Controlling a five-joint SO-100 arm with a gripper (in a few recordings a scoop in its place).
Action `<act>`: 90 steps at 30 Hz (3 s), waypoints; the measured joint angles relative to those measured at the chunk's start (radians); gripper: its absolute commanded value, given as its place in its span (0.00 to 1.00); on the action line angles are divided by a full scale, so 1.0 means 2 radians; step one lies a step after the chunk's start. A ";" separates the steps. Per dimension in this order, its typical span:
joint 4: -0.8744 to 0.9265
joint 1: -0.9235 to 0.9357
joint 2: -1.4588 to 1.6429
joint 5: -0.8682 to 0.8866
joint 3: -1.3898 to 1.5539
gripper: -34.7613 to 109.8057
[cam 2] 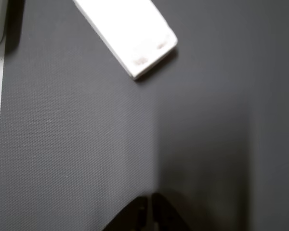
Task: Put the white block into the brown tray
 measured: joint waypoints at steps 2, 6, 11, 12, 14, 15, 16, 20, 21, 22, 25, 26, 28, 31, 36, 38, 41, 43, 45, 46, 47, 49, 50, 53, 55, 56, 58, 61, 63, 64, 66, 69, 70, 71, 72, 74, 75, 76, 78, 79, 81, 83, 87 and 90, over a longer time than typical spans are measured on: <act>0.000 0.000 0.000 0.000 0.000 0.26; 0.000 0.000 0.000 0.000 0.000 0.26; 0.000 -0.010 0.000 0.000 0.000 0.24; 0.000 -0.013 0.000 0.000 0.000 0.24; 0.000 -0.013 -0.001 0.000 0.000 0.24; 0.000 -0.019 -0.002 0.000 0.000 0.24; 0.000 -0.025 -0.003 0.001 0.000 0.24; 0.002 -0.034 -0.021 0.033 -0.007 0.24; 0.002 -0.037 -0.031 0.036 -0.019 0.24; 0.002 -0.037 -0.043 0.038 -0.031 0.24; -0.003 -0.039 -0.091 0.038 -0.072 0.24; -0.005 -0.044 -0.109 0.038 -0.089 0.24; -0.008 -0.045 -0.149 0.037 -0.126 0.24; -0.013 -0.045 -0.209 0.038 -0.171 0.24; -0.067 -0.047 -0.294 0.028 -0.215 0.24; -0.099 -0.058 -0.330 0.025 -0.234 0.24; -0.114 -0.057 -0.388 0.015 -0.271 0.24; -0.117 -0.056 -0.424 0.005 -0.294 0.24; -0.118 -0.056 -0.459 -0.003 -0.317 0.24; -0.118 -0.056 -0.475 -0.006 -0.327 0.24; -0.118 -0.056 -0.491 -0.010 -0.338 0.24; -0.119 -0.056 -0.522 -0.019 -0.359 0.24; -0.119 -0.056 -0.539 -0.025 -0.372 0.24; -0.117 -0.050 -0.596 -0.046 -0.418 0.24; -0.110 -0.048 -0.636 -0.059 -0.452 0.24; -0.106 -0.051 -0.657 -0.064 -0.469 0.24; -0.102 -0.056 -0.697 -0.077 -0.503 0.24; -0.100 -0.059 -0.749 -0.094 -0.544 0.24; -0.099 -0.058 -0.778 -0.104 -0.568 0.24; -0.096 -0.058 -0.788 -0.111 -0.578 0.24; -0.087 -0.058 -0.806 -0.127 -0.593 0.24; -0.084 -0.058 -0.817 -0.163 -0.604 0.24; -0.084 -0.058 -0.819 -0.176 -0.604 0.24; -0.081 -0.058 -0.819 -0.186 -0.605 0.24; -0.080 -0.058 -0.819 -0.194 -0.606 0.24; -0.075 -0.058 -0.819 -0.209 -0.606 0.24; -0.075 -0.057 -0.819 -0.218 -0.606 0.24; -0.074 -0.056 -0.819 -0.228 -0.606 0.24; -0.074 -0.054 -0.819 -0.252 -0.606 0.24; -0.074 -0.054 -0.819 -0.267 -0.606 0.24; -0.074 -0.049 -0.819 -0.285 -0.606 0.24; -0.074 -0.044 -0.819 -0.291 -0.606 0.24; -0.074 -0.044 -0.819 -0.291 -0.606 0.32; -0.070 -0.044 -0.819 -0.288 -0.611 0.37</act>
